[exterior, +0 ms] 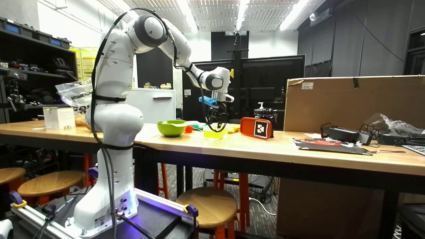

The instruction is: Move the white object to the counter

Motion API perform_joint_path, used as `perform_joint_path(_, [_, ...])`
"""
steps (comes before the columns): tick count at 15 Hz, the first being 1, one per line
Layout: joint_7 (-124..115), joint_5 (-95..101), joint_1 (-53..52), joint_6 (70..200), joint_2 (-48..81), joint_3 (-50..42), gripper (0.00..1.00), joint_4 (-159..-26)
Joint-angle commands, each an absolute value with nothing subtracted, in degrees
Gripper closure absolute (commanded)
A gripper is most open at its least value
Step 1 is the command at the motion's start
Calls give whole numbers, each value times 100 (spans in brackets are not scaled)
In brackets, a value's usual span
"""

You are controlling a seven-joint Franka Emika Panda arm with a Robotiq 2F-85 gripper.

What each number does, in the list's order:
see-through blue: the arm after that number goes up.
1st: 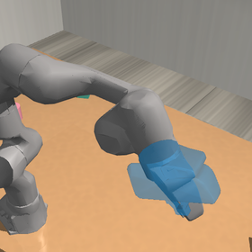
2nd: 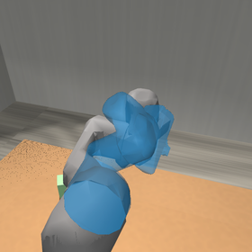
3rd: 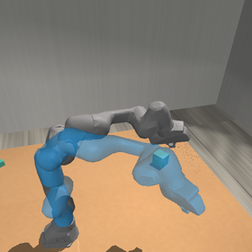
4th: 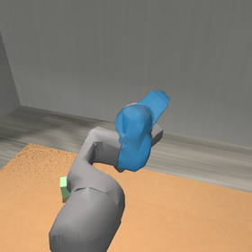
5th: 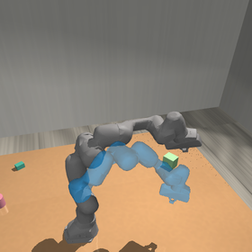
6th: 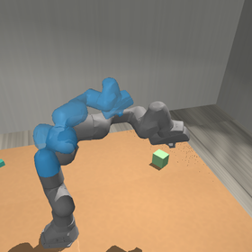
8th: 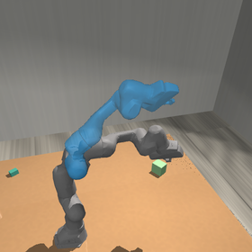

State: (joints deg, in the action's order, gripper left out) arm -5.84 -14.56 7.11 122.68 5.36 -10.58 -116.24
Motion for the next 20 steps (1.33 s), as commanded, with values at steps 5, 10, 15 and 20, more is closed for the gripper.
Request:
perform_joint_path(5, [-1873,-1114,733,12281,632,-1010,0,-11569])
perform_joint_path(10, [-2051,-1303,785,12254,820,-1023,0,-11552])
perform_joint_path(15, [-1965,-1450,857,12272,1035,-1038,0,-11504])
perform_joint_path(20, [-1916,-1494,915,12248,1113,-1038,30,-11425])
